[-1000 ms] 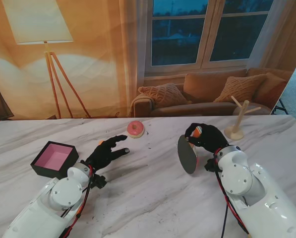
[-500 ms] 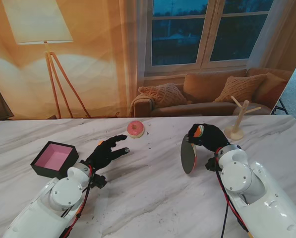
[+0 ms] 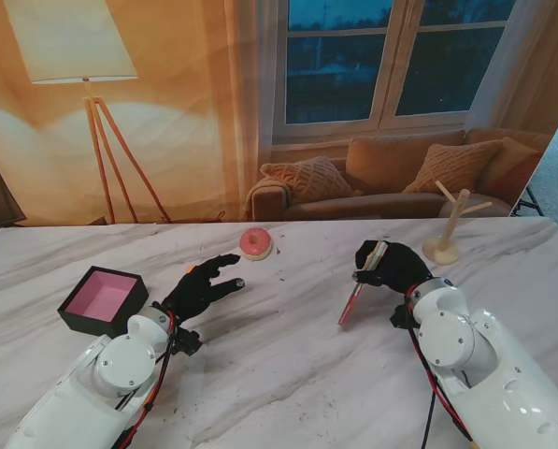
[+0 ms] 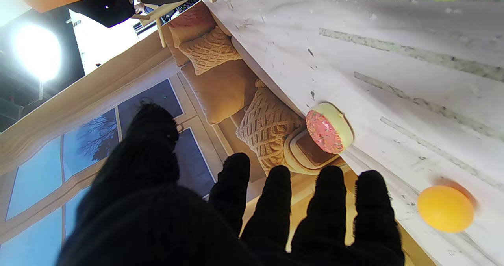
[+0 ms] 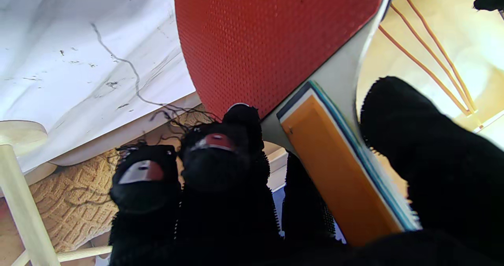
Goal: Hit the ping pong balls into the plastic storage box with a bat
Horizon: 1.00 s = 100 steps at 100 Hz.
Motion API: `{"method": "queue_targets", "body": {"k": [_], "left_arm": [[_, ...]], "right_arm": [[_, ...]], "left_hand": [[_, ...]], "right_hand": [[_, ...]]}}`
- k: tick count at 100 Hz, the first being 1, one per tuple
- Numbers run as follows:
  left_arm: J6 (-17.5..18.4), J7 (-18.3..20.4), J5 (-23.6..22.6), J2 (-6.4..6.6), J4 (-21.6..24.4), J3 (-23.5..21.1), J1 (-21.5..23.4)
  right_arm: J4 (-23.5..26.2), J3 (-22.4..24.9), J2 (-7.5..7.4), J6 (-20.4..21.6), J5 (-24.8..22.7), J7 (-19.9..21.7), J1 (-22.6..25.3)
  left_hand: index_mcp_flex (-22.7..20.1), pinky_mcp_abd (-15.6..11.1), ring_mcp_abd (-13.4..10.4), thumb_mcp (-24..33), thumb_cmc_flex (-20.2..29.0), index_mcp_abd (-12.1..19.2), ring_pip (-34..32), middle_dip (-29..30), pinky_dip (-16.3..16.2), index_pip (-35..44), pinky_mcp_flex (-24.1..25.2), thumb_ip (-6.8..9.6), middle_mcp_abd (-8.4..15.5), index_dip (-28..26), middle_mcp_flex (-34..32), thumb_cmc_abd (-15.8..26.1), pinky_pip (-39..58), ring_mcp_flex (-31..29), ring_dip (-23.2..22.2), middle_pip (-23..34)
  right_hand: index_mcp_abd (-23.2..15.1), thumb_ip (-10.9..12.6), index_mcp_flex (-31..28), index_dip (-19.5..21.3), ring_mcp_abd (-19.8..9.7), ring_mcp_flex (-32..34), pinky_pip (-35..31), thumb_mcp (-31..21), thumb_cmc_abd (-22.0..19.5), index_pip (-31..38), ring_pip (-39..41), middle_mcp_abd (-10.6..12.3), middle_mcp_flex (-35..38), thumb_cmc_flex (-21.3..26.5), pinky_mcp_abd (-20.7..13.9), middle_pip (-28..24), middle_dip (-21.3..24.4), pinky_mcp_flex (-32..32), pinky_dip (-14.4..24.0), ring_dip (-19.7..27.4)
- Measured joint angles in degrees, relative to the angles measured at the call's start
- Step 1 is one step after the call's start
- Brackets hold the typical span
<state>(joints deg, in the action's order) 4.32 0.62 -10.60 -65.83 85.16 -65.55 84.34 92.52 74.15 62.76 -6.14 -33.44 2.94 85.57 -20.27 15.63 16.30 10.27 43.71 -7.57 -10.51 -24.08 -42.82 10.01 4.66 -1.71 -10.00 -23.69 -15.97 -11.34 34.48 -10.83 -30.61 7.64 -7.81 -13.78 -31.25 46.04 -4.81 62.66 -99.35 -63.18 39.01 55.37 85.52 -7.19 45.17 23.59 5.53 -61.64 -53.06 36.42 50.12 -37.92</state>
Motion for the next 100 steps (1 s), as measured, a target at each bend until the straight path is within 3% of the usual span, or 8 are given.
{"method": "queue_targets", "body": {"k": [8,17,33,46,69,86,100], "left_arm": [[0.0,0.0,0.0,0.0,0.0,0.0,0.0],[0.0,0.0,0.0,0.0,0.0,0.0,0.0],[0.0,0.0,0.0,-0.01,0.0,0.0,0.0],[0.0,0.0,0.0,-0.01,0.0,0.0,0.0],[0.0,0.0,0.0,-0.01,0.0,-0.1,0.0],[0.1,0.0,-0.1,-0.01,0.0,-0.1,0.0],[0.1,0.0,0.0,-0.01,0.0,-0.1,0.0]], "right_arm": [[-0.6,-0.6,0.12,-0.2,0.1,-0.7,-0.3],[-1.1,-1.0,0.31,-0.5,0.3,-1.0,-0.5],[-1.8,-1.5,0.44,-1.1,0.3,-1.2,-0.8],[-2.5,-2.0,0.44,-1.5,0.3,-1.2,-1.1],[-4.1,-3.0,0.44,-2.1,0.1,-1.0,-1.9],[-4.9,-3.9,0.44,-3.0,0.1,-1.3,-2.8],[-5.6,-4.4,0.66,-3.5,0.3,-2.1,-3.3]], "left_hand": [[0.0,0.0,0.0,0.0,0.0,0.0,0.0,0.0,0.0,0.0,0.0,0.0,0.0,0.0,0.0,0.0,-0.3,0.0,0.0,0.0],[0.0,0.0,0.0,0.0,0.0,0.0,0.0,0.0,0.0,0.0,0.0,0.0,0.0,0.0,0.0,0.0,-0.4,0.0,0.0,0.0],[0.0,0.0,0.0,0.0,0.0,0.0,0.0,0.0,0.0,0.0,0.0,0.0,0.0,0.0,0.0,0.0,-0.4,0.0,0.0,0.0],[0.0,0.0,0.0,0.0,0.0,0.0,0.0,0.0,0.0,0.0,0.0,0.0,0.0,0.0,0.0,0.0,-0.4,0.0,0.0,0.0],[0.0,0.0,0.0,0.0,0.0,0.0,0.0,0.0,-0.1,0.0,0.0,0.0,0.0,0.0,0.0,0.1,-0.4,0.0,0.0,0.0],[0.0,0.0,0.0,-0.7,0.0,0.0,0.0,0.0,-0.1,0.0,0.0,0.0,0.0,0.0,0.0,0.6,-0.4,0.0,0.0,0.0],[0.0,0.0,0.0,-0.7,0.0,0.0,0.0,0.0,-0.1,0.0,0.0,0.0,0.0,0.0,0.0,0.6,-0.4,0.0,0.0,0.0]], "right_hand": [[-1.0,0.0,0.0,-1.2,0.0,-0.5,0.6,0.0,0.5,0.3,-1.1,0.1,0.0,0.1,0.0,0.0,0.0,-0.7,0.0,0.0],[-1.5,0.0,0.0,-2.6,1.8,-4.2,3.4,0.0,0.5,-0.4,-5.9,0.1,-1.0,0.1,0.7,4.0,1.9,-4.4,-0.1,0.4],[-1.5,0.1,0.0,-3.2,4.1,-7.7,7.9,-0.6,0.5,-3.5,-13.5,0.0,-2.6,-0.1,1.3,10.0,7.5,-8.5,-4.0,1.4],[-1.9,0.1,0.0,-3.4,5.1,-9.0,9.3,-0.6,0.5,-4.6,-17.3,0.0,-2.6,-0.6,1.8,12.2,10.2,-9.4,-5.2,2.3],[-5.1,0.1,-0.4,-7.1,7.3,-10.6,12.7,-0.6,0.6,-5.5,-26.1,0.0,-2.5,-0.4,2.6,17.9,16.0,-11.2,-6.8,5.5],[-5.4,0.1,-0.4,-10.5,7.9,-10.6,14.2,-2.4,0.7,-5.5,-30.2,0.0,-2.5,0.3,2.7,20.4,19.5,-11.4,-8.3,7.3],[-5.5,-0.7,-2.0,-14.6,8.1,-9.4,15.4,-3.0,1.6,-1.0,-31.6,-0.1,-0.2,3.4,2.9,20.7,21.5,-9.8,-10.6,8.6]]}}
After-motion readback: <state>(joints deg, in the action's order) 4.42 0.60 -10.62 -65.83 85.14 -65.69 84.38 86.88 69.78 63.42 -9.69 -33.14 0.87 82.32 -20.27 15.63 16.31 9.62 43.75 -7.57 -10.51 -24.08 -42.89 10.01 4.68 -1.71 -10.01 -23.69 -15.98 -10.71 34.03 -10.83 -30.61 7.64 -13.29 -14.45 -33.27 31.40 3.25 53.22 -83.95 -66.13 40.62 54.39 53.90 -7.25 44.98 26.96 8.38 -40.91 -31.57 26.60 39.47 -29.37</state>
